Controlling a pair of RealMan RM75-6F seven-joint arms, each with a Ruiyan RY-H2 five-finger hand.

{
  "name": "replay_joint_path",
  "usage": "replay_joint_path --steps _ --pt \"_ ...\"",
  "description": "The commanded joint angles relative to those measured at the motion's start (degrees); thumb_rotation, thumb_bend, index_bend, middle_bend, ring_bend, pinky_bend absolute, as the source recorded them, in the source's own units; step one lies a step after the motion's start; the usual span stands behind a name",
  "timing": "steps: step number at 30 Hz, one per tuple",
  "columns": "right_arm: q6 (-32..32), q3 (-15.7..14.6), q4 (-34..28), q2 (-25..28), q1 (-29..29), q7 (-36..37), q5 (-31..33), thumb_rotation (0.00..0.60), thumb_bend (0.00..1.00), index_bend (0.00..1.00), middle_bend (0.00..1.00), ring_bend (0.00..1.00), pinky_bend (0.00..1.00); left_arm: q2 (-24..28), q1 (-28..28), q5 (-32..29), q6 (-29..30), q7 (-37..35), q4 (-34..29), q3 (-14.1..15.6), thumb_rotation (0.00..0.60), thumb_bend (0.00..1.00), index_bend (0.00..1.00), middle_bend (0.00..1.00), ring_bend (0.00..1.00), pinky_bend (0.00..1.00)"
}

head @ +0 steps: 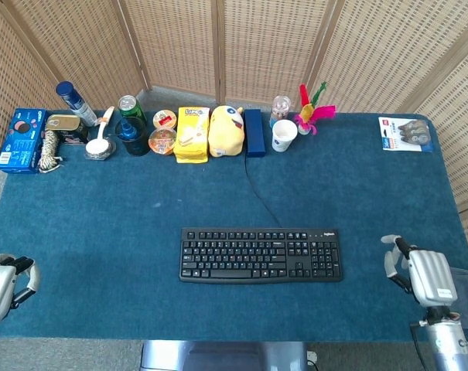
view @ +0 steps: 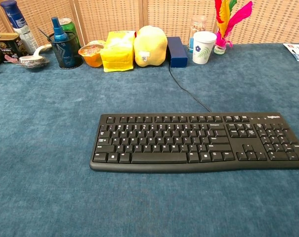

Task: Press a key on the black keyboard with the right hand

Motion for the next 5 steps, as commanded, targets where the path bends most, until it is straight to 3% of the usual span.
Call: replay_joint_path --steps 1,5 --pt "0.2 0.6 0.8 -0.5 -1.1 0.2 -0.3 0.000 0.61 0.33 0.58 0.62 0.61 -0.2 0.1 0.1 0.0 -0.3 0.2 -0.1 0.005 0.53 0.61 0.58 0.51 0.29" --pt "-0.5 1.7 0.9 -0.5 -1.7 0.4 -0.6 0.000 0.61 0.33 0.58 0.62 0.61 -0.5 -0.2 0.4 -0.3 -0.2 0.3 -0.4 0.006 0.53 0.61 0.58 0.51 0.29"
